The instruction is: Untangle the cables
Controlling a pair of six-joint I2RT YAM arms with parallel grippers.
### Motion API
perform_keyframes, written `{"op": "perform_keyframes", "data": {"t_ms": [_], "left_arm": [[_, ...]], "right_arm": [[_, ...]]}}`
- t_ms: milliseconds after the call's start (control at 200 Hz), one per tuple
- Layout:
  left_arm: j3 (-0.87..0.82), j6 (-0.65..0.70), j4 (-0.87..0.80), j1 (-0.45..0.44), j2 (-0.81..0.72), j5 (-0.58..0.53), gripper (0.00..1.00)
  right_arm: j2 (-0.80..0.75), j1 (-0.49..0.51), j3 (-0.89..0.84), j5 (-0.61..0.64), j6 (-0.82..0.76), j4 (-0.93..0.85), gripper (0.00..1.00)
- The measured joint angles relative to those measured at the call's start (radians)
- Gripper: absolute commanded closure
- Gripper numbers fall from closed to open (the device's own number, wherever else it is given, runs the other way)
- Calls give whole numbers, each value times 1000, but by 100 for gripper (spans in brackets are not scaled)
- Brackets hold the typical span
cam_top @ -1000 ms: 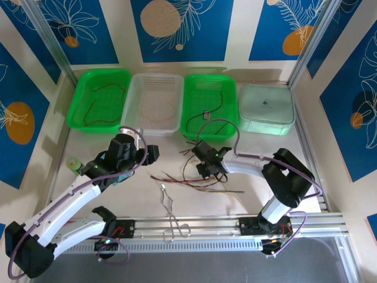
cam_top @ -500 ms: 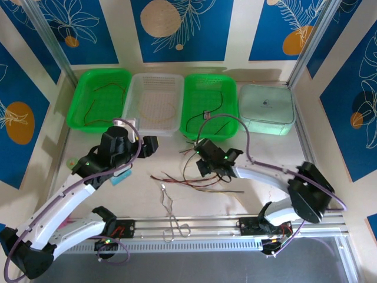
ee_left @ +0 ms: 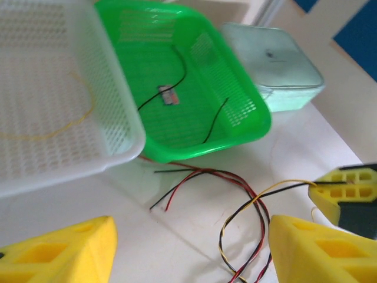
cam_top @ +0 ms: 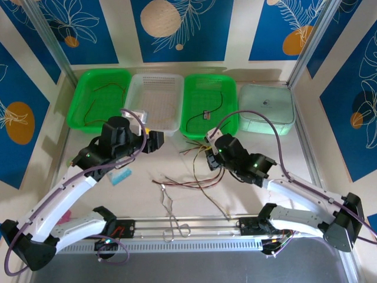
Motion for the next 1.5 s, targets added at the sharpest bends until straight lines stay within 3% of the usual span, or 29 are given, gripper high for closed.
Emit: {"op": "perform_keyframes", "data": {"t_ms": [410, 620, 815, 1016, 1221, 1501], "left_arm": [[100, 235, 138, -7, 29, 206, 39], [111, 376, 182, -14, 56, 325, 46], [107, 510, 219, -56, 93, 418, 43], [103, 464, 298, -98, 172, 512, 39], [100, 389, 341, -166, 248, 509, 38], [66, 283, 413, -183, 306, 446, 43]], "right_arm": [[-25, -67, 242, -47, -100, -1, 100], [25, -226, 456, -175, 124, -122, 100], [36, -343, 420, -362, 427, -183, 100], [-16, -275, 274, -397, 657, -86, 100], [-51, -186, 229, -330, 775, 30, 100], [-94, -134, 129, -252, 871, 169, 100]]}}
